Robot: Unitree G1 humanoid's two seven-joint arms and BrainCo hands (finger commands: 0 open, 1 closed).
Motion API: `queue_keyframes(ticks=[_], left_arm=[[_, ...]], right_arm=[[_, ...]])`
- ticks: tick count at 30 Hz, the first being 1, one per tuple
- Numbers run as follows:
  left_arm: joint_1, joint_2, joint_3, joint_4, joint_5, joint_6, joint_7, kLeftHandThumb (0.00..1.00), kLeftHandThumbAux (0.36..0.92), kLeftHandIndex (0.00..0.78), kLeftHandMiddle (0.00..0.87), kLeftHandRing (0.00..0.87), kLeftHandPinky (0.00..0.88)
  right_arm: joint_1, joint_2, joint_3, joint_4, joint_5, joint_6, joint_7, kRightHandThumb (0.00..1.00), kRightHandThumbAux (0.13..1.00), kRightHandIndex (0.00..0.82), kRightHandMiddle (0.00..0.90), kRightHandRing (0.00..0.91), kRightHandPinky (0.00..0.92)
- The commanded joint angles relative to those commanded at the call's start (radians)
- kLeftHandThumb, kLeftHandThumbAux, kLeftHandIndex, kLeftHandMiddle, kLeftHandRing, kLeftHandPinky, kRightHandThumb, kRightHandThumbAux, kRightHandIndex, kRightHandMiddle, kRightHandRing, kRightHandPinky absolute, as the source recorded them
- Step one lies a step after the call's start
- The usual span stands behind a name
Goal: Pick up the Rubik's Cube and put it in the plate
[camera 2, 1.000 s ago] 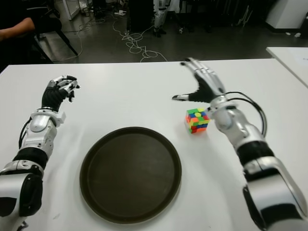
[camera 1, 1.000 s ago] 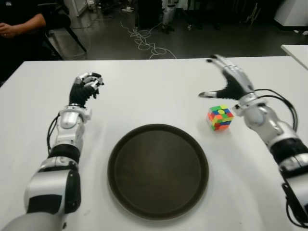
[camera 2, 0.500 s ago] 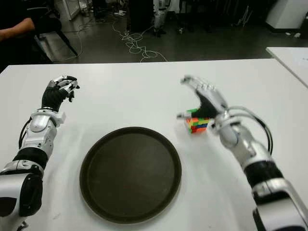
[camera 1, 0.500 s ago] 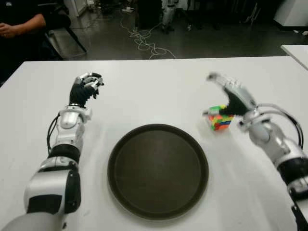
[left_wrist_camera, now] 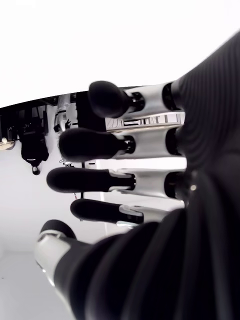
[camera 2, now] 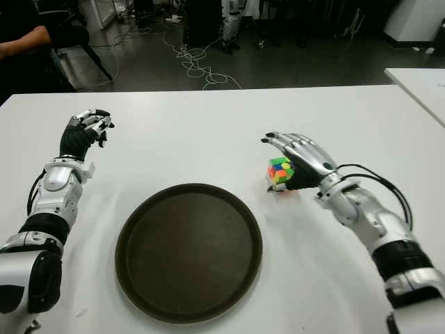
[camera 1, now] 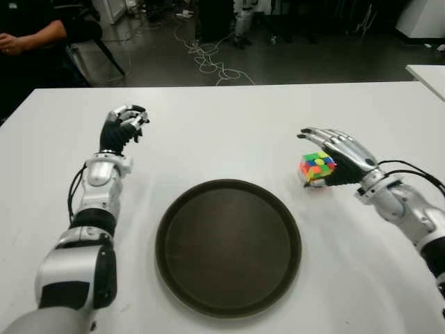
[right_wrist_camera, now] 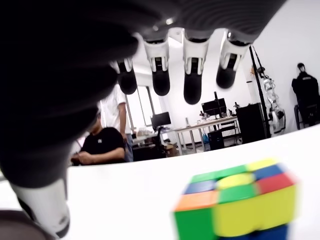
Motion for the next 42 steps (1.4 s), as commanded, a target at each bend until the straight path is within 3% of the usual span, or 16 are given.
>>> queue_keyframes(ticks=[11, 18, 29, 42], left_arm=[[0.006, 0.001, 0.006, -0.008, -0.010, -0.003, -0.015, 0.837, 0.667, 0.407, 0.550, 0.702, 0.759], [0.004, 0.005, 0.007, -0.007, -0.009, 0.009, -0.020, 0.838, 0.667, 0.411, 0.554, 0.704, 0.752], [0.004, 0.009, 0.004, -0.006, -0.002, 0.007, -0.014, 0.837, 0.667, 0.411, 0.553, 0.708, 0.763], [0.002, 0.012, 0.001, -0.002, 0.003, 0.004, -0.012, 0.838, 0.667, 0.412, 0.547, 0.701, 0.753]], right_arm=[[0.069, -0.020, -0.028, -0.115, -0.002, 0.081, 0.028, 0.000, 0.721, 0.126, 0.131, 0.118, 0.090], [0.094, -0.030, -0.028, -0.126, -0.009, 0.111, 0.038, 0.000, 0.738, 0.124, 0.136, 0.114, 0.075], [0.103, -0.027, -0.030, -0.130, -0.021, 0.151, 0.033, 0.000, 0.738, 0.120, 0.134, 0.113, 0.074], [0.078, 0.001, -0.017, -0.061, -0.058, 0.162, -0.082, 0.000, 0.750, 0.137, 0.151, 0.126, 0.084]])
